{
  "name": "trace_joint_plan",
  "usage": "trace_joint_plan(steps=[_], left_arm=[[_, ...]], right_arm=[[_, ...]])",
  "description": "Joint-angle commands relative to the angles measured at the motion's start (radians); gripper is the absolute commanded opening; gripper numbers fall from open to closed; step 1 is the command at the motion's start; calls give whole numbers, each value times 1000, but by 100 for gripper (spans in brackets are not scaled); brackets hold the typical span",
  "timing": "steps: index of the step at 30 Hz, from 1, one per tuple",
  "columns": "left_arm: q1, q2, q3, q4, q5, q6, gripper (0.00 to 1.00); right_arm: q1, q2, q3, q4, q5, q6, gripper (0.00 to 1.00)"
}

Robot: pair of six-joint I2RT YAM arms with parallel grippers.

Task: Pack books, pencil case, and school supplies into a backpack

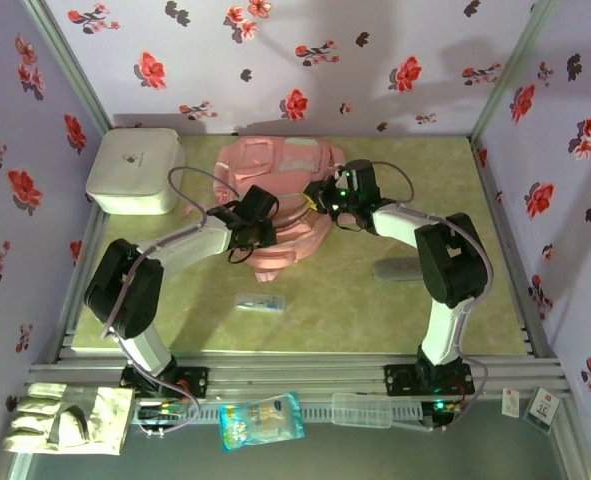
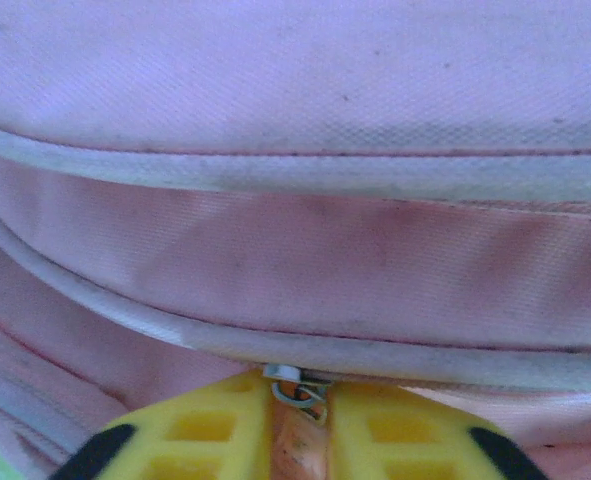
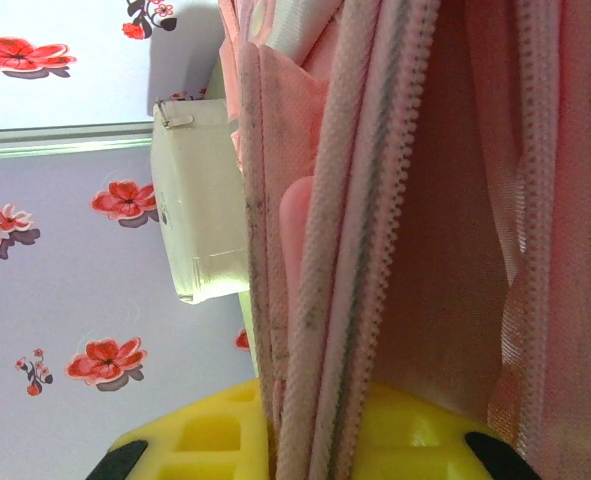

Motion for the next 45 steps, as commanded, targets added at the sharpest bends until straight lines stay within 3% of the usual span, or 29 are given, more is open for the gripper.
trace_joint_plan(steps=[1,8,18,26,30,36,42,45], left_arm=[[6,-10,13,-39,-70,27,12],[20,-78,7,-18,-15,95,0],[32,-50,52,18,146,168,0],[-25,15,175,59,327,211,0],[-49,62,228,77,369,187,0],[-69,112,270,85,391,182,0],[-63,112,264,40,391,229,0],[-38,98,239,-12,388,276,0]], right_arm=[[-33,-57,-1,46,59,-11,6],[-80,-61,-4,6,96,-62,6],[-155,-63,37,-128,127,-158,8],[-133,-154,-130,55,59,85,48],[-92,-187,-186,110,56,165,53],[-45,-190,-220,133,84,225,50],[-49,-159,-185,123,110,182,21],[-60,-161,-157,67,148,127,13]])
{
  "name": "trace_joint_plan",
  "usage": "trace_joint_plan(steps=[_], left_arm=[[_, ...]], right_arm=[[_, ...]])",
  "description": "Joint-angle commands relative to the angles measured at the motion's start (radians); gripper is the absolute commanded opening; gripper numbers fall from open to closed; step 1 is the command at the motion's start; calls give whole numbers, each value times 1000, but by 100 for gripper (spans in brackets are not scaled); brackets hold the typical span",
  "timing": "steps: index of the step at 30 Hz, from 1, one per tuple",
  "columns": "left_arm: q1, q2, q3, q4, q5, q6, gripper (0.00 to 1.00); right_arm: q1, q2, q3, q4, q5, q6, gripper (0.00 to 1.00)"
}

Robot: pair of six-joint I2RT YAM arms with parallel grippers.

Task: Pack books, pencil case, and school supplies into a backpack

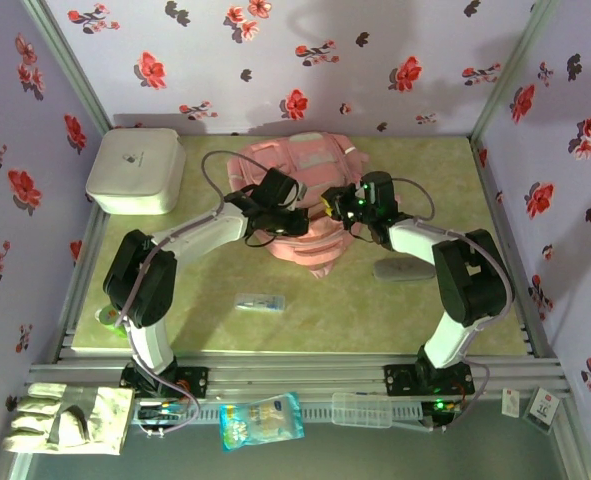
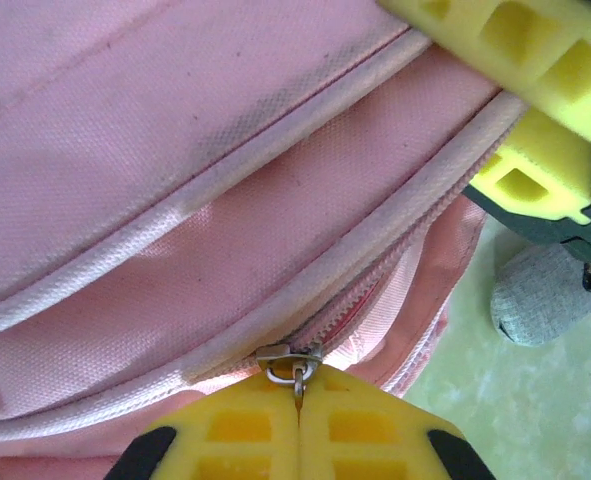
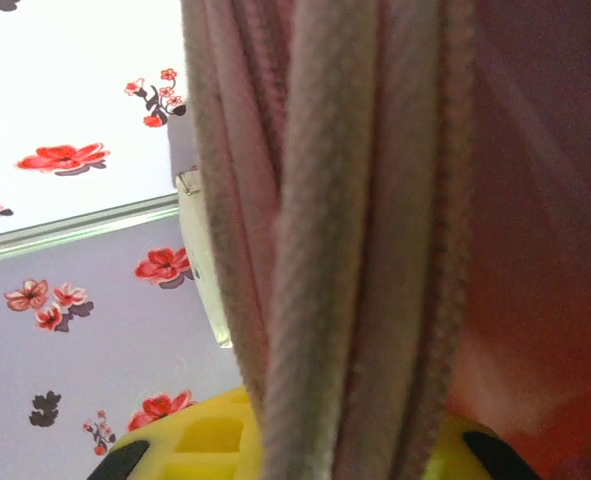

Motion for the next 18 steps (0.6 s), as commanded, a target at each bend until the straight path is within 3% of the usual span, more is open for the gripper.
trace_joint_plan(steps=[1,10,18], left_arm=[[25,-20,3,-57,36,88,0],[91,-61,-86,-156,18,263,0],[119,-48,-76,-179,-135,458,0]], right_arm=[[-20,-2,57,-31,80,-69,13],[-54,-12,74,-88,114,-118,7],[-84,-47,63,-126,134,-137,6]])
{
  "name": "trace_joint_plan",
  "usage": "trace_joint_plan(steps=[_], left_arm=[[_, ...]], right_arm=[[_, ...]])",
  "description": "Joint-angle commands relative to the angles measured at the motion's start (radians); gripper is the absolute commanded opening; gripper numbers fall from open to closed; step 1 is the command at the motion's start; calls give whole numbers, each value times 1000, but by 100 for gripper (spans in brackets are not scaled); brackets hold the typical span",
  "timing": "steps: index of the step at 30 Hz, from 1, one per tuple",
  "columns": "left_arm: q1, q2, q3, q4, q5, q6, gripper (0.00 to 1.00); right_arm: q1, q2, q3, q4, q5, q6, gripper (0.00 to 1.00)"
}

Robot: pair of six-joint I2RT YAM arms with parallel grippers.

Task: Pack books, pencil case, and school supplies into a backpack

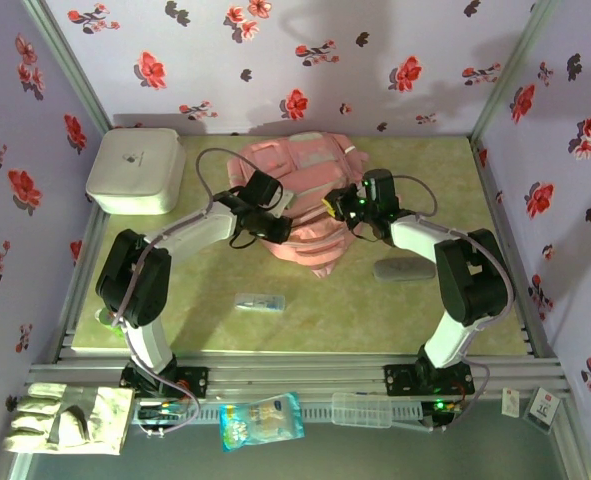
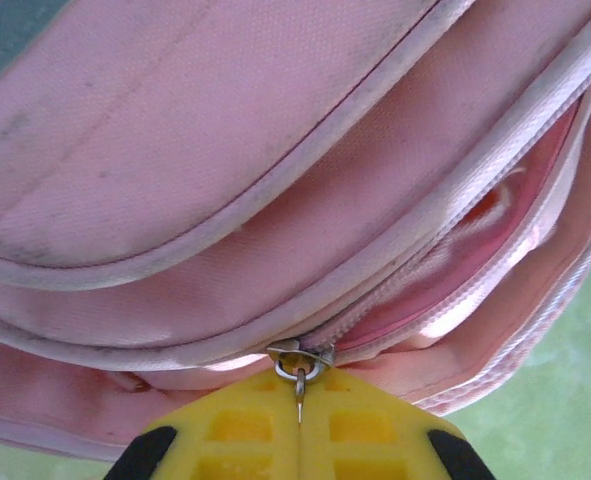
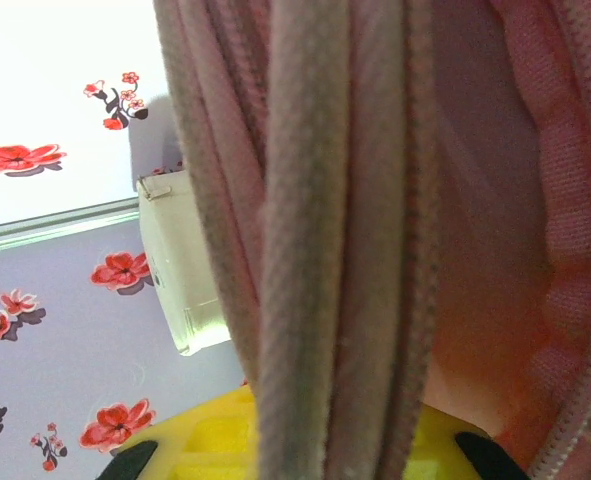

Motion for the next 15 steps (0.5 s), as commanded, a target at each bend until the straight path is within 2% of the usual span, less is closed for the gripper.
trace_joint_plan(steps=[1,4,7,13,15], left_arm=[[42,-23,-13,-83,-114,168,1],[54,-20,-27,-59,-121,310,1],[73,5,-8,-76,-136,396,2],[114,53,6,-109,-156,447,1],[114,41,-13,-115,-124,456,2]], right_arm=[[-65,-52,28,-10,121,-46,5],[-74,-61,26,-31,124,-56,5],[-81,-67,27,-52,126,-66,5],[-91,-82,19,-63,128,-69,4],[-92,-82,12,-44,122,-61,3]])
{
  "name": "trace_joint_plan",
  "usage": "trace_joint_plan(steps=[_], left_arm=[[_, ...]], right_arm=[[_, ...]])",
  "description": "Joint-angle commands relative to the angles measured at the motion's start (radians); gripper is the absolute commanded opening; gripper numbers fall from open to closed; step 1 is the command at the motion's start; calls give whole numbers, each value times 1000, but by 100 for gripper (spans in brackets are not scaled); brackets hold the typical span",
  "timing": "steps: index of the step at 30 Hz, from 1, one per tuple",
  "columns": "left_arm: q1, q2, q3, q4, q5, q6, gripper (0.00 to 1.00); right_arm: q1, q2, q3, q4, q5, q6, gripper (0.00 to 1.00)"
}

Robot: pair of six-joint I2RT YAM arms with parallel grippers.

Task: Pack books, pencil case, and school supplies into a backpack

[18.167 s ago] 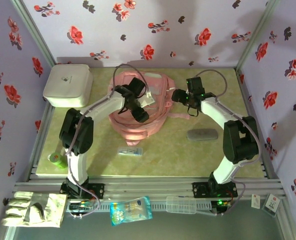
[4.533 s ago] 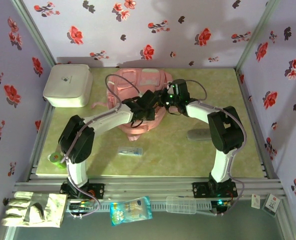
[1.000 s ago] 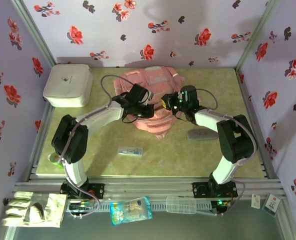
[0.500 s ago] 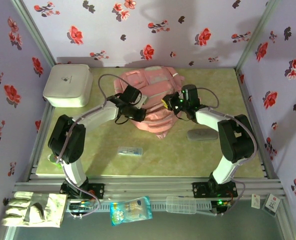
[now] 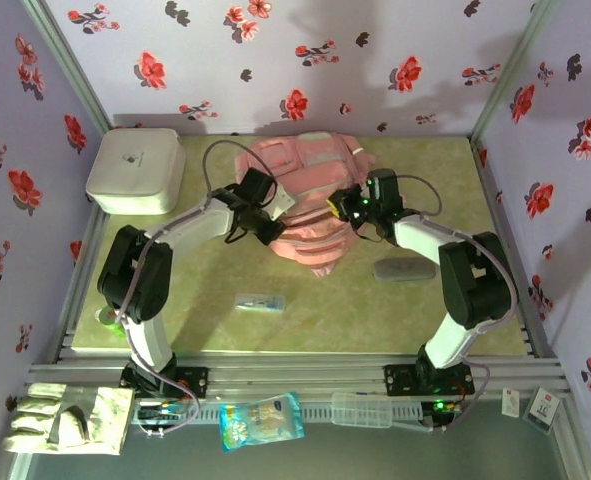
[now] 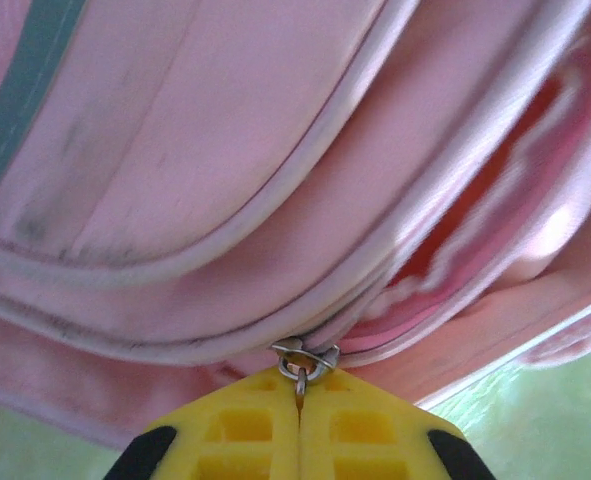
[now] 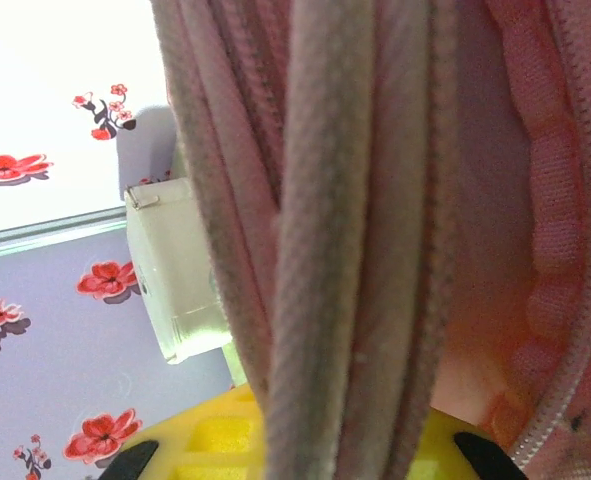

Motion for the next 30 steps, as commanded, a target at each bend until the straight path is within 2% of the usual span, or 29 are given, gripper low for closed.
trace_joint_plan(steps=[1,4,10,23,30], left_arm=[[60,1,-33,-102,-88,58,2],[63,-44,-83,-79,-66,58,3],[114,-56,-110,-18,-131,28,3],[200,69,39,66,-181,165,5],[223,131,149,94,-200,133,5]], right_arm=[[-70,-54,10,21,106,-24,3],[-71,-48,5,57,95,-6,2],[-72,-54,2,55,93,-8,2],[-85,-79,1,6,67,-45,2],[-82,-67,-1,49,28,-42,3]])
